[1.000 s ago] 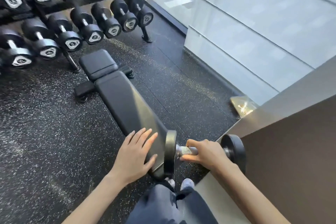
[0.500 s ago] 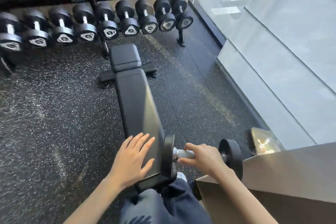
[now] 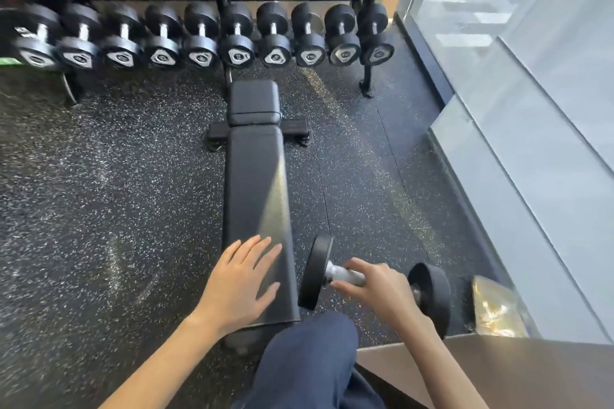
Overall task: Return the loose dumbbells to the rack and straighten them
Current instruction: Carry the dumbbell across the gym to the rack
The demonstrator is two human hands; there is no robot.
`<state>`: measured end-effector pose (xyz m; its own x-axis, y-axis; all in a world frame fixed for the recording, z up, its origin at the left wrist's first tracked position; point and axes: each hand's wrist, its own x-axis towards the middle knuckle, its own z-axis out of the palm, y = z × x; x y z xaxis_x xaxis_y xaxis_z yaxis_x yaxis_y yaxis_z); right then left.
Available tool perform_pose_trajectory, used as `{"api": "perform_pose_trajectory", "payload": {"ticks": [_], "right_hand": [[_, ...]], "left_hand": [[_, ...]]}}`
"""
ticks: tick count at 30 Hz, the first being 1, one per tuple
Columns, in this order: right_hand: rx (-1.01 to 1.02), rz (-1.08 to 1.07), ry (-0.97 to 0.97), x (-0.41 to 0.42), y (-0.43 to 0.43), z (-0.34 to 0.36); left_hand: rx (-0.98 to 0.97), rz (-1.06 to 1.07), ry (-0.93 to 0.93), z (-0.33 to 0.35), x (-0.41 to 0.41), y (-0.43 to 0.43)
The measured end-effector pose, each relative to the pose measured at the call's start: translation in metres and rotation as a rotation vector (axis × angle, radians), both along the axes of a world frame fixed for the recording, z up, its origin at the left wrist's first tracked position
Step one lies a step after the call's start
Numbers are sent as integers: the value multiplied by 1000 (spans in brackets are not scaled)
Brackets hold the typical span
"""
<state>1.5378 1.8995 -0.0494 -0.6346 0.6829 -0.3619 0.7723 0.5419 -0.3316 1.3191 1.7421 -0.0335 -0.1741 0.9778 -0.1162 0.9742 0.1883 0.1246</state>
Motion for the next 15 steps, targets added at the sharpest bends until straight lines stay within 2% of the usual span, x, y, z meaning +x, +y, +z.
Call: {"api": "perform_pose_trajectory", "payload": {"ticks": [10,15], "right_hand": [[-55,-168,139,8,17,9],[-44,-265,159,14,30,13]], "left_hand": [[68,-74,25,24,12,47],[84,-181,25,31,6,88]]}}
